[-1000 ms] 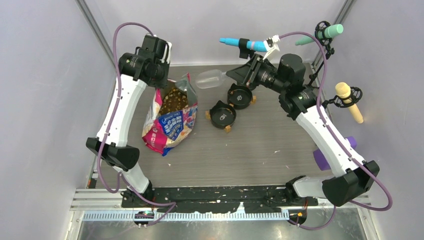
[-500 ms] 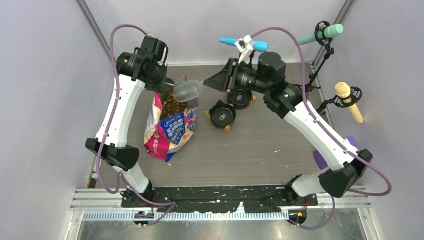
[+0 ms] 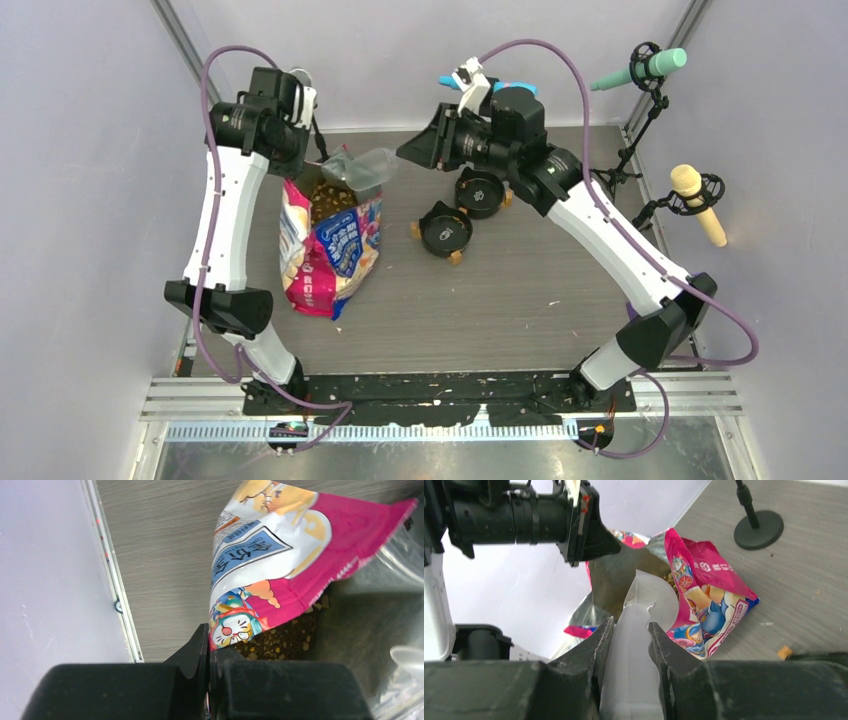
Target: Serve the pet food
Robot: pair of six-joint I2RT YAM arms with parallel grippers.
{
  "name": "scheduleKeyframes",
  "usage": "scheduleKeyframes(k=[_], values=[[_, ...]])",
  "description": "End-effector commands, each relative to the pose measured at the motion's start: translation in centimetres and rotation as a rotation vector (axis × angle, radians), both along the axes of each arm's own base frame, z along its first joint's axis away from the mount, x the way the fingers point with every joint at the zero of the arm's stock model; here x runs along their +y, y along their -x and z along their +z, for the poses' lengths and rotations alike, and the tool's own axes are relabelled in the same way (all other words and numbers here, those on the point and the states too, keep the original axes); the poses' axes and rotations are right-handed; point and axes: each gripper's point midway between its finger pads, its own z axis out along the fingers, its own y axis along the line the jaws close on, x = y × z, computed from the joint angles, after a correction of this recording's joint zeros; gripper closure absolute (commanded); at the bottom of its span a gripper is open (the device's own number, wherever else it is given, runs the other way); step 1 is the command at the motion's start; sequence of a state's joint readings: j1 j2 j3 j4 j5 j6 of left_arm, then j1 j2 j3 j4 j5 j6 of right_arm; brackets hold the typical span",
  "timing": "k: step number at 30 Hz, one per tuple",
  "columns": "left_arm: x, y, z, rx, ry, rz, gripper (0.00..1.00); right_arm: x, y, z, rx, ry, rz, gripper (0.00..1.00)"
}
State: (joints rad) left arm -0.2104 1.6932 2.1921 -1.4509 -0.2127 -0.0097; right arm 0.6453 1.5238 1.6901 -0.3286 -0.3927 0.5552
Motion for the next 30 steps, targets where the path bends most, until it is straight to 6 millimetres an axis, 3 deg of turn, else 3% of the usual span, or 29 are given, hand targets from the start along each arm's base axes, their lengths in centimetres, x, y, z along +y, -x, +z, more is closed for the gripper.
scheduleKeyframes(k=[1,7,11,13,15,20,22,23,26,30], values=[[1.6,-1.5,16.3,-0.623,-0.027,-0.055,1.0,2.1,-2.1,1.5,-0.056,-0.026,0.001,0.95],[1.1,-2.0,18.9,-0.696,-0.041,-0.114,1.0,5.5,-3.5,-1.9,-0.005,0.022,0.024,0.95],[-1.6,-1.8,19.5,-0.727,0.042,-0.216,1.0,5.8,-3.8,-4.4,0.036,0.055,0.01,0.95],[-3.2,-1.9,18.1,-0.694,0.056,-0.257,1.0,5.6,-3.9,-5.6,0.048,0.074,0.002,0.95],[-5.0,-2.2,15.5,-0.63,0.057,-0.292,1.0,5.4,-3.8,-6.9,0.057,0.094,0.001,0.95],[-8.3,-2.8,7.2,-0.43,0.076,-0.209,1.0,4.8,-3.5,-11.6,0.098,0.136,0.025,0.95],[-9.5,-2.3,4.7,-0.374,0.071,-0.184,1.0,3.6,-3.7,-13.6,0.124,0.149,0.015,0.95],[-9.9,-2.1,3.6,-0.361,0.064,-0.173,1.0,3.1,-3.5,-13.7,0.119,0.143,0.014,0.95],[-11.2,-1.3,1.6,-0.346,0.069,-0.161,1.0,1.0,-3.2,-15.8,0.13,0.143,0.0,0.95],[-12.7,-0.2,0.3,-0.322,0.113,-0.162,1.0,-0.4,-2.6,-17.7,0.135,0.148,-0.003,0.95]])
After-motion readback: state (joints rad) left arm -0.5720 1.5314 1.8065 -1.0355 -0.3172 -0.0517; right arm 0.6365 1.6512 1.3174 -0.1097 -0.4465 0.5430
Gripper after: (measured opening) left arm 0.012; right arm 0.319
